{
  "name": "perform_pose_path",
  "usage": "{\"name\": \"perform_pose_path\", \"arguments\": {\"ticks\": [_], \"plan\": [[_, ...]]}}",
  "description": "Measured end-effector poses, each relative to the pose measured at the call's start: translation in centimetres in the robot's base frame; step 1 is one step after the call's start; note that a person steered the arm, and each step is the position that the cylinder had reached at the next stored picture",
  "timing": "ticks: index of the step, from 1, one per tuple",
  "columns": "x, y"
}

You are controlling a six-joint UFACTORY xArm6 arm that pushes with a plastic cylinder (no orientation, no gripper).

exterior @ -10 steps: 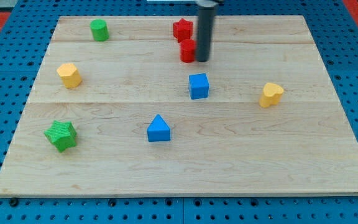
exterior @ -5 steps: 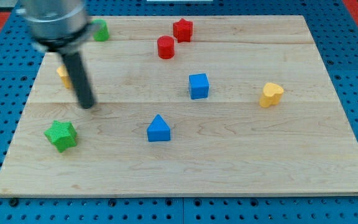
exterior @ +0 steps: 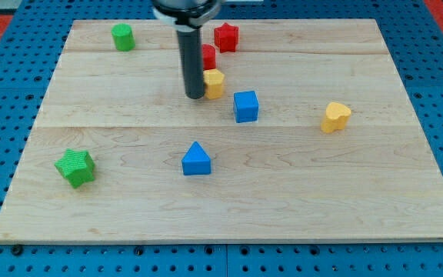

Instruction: Place the hexagon over the cube

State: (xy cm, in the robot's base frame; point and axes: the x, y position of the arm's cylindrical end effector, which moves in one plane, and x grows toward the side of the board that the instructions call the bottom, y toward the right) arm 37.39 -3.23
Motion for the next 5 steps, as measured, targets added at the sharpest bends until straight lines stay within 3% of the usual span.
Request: {"name": "perform_pose_path", "arguments": {"ticks": [2, 5], "plan": [[-3.3, 3.1], [-2.3, 3.8]]}}
